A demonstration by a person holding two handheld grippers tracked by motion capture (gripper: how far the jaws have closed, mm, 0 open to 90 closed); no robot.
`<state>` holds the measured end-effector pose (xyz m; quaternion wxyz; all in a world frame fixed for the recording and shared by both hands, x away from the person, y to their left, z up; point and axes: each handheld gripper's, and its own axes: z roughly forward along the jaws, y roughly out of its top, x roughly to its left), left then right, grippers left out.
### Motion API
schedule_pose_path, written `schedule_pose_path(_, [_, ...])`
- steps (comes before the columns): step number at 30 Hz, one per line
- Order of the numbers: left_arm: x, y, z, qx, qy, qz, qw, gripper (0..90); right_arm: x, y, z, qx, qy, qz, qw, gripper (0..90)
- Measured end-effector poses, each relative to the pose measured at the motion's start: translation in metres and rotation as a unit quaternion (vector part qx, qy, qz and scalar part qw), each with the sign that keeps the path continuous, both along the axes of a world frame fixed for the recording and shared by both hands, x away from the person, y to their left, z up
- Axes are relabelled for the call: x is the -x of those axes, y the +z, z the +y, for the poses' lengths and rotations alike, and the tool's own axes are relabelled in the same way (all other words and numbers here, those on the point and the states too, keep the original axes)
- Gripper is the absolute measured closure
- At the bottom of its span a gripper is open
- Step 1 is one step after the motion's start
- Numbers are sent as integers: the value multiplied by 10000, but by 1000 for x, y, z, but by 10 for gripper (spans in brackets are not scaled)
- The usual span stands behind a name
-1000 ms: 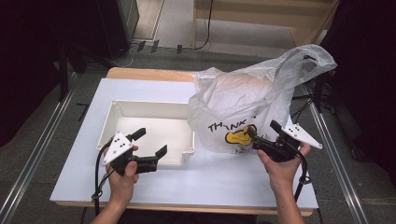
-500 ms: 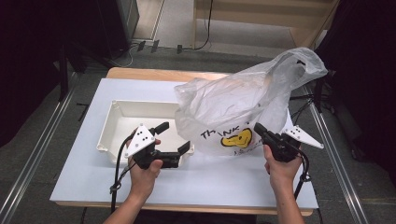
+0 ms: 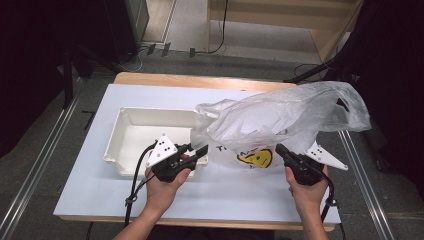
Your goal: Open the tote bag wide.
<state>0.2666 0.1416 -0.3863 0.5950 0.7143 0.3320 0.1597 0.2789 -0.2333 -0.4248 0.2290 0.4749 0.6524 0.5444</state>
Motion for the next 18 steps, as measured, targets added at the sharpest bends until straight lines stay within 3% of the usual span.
schedule_pose_path(2, [-1, -2, -2, -86, -51, 86, 9999, 825, 5, 5, -2, -176, -2, -209, 9996, 734])
schedule_pose_path(4, [-1, -4, -4, -166, -128, 135, 9997, 867, 12, 13, -1, -189, -190, -412, 9988, 551])
schedule_pose_path(7, [-2, -7, -7, -231, -164, 190, 9994, 887, 20, 25, -3, -299, -323, -701, 9966, 400])
schedule_pose_path(9, [-2, -12, -13, -386, -225, 267, 9986, 891, 24, 36, -7, -495, -407, -783, 9949, 328])
schedule_pose_path(13, [-3, -19, -19, -492, -291, 416, 9975, 892, 28, 55, -10, -601, -555, -1011, 9915, 239])
schedule_pose_path(17, [-3, -23, -22, -541, -304, 495, 9968, 892, 30, 67, -11, -677, -763, -1071, 9890, 266])
schedule_pose_path(18, [-3, -25, -23, -589, -328, 531, 9963, 892, 30, 73, -14, -786, -1042, -1143, 9848, 449])
